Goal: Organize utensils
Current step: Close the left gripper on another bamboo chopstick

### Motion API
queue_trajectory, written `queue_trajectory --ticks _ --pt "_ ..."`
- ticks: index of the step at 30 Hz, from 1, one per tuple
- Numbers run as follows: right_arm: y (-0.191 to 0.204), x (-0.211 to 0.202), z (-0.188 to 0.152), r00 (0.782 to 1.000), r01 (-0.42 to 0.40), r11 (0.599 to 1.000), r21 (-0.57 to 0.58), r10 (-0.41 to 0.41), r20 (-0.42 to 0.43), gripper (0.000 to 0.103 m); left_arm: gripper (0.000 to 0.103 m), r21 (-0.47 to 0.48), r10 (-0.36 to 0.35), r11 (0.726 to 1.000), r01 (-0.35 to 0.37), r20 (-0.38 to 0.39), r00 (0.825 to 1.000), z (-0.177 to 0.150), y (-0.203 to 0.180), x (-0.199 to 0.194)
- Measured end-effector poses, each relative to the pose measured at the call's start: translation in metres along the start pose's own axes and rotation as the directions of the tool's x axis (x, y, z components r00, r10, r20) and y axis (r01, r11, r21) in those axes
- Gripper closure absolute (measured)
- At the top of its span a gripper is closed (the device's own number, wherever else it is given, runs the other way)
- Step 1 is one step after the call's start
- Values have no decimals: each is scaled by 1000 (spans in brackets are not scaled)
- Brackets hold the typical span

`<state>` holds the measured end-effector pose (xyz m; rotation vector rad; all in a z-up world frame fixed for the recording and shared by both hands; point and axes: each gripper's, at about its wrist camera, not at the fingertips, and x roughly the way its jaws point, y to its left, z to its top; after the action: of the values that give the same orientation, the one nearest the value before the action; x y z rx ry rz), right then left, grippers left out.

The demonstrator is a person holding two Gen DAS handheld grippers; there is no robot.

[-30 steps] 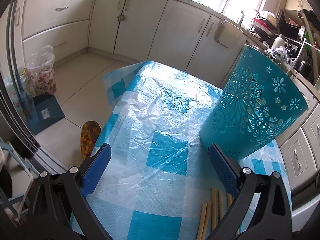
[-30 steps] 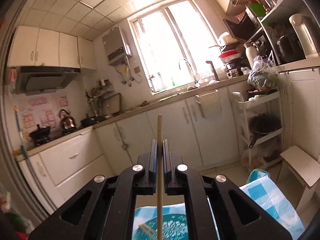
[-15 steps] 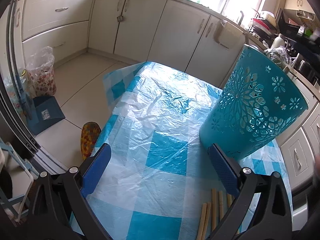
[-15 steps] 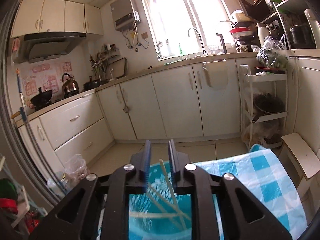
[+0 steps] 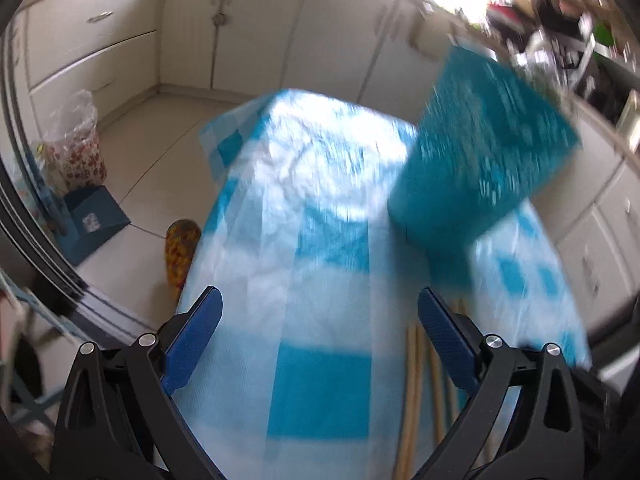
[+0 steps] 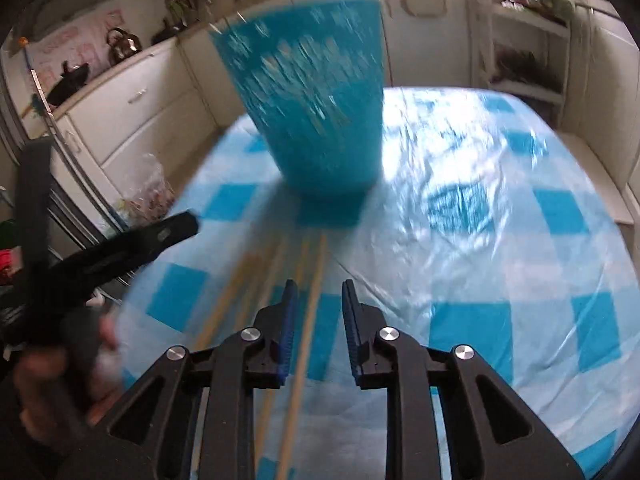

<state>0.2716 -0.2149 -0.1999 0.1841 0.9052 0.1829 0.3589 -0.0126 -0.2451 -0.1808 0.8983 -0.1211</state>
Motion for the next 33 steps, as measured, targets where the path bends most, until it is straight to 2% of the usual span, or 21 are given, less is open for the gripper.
queue_trajectory --ticks 6,11,16,19,21,23,24,26,27,29,30,31,33 --pt "3 14 -3 1000 21 999 -33 -22 -17 80 9 174 80 982 -73 -29 996 -19 -22 -7" --pt "2 14 -4 999 28 998 -54 -30 -20 83 9 262 121 960 -102 -54 991 -27 -37 1" --pt "-5 11 -7 1000 17 999 -37 -18 -23 90 12 276 144 954 -121 -67 987 -28 -38 4" --pt "-8 9 -8 1000 9 1000 -29 -10 -24 90 13 270 144 955 -119 -74 987 -28 -37 6" --pt "-8 8 -9 1000 10 999 -34 -11 -26 91 18 279 139 954 -114 -74 987 -27 -40 6" --pt "-9 6 -9 999 12 999 -33 -13 -34 91 33 287 124 953 -97 -78 989 -25 -43 7" --pt "-11 6 -9 999 7 999 -32 -8 -38 91 36 293 107 953 -78 -84 991 -24 -47 7" --pt "-15 7 -7 999 -9 1000 -20 8 -49 91 54 307 91 950 -60 -89 992 -22 -52 8" --pt "-16 8 -5 999 -15 1000 -10 15 -51 91 59 316 81 948 -48 -93 992 -20 -57 10" --pt "-20 12 1 998 -20 1000 5 20 -59 91 83 319 65 947 -30 -101 993 -18 -62 13" --pt "-20 13 3 998 -21 1000 6 21 -62 91 91 310 37 951 0 -115 993 -16 -63 14" --pt "-21 15 6 998 -20 1000 0 20 -66 91 97 294 17 956 22 -129 991 -14 -63 16" --pt "-19 16 9 996 -18 999 -31 15 -85 91 97 279 1 959 41 -150 989 -10 -62 18"
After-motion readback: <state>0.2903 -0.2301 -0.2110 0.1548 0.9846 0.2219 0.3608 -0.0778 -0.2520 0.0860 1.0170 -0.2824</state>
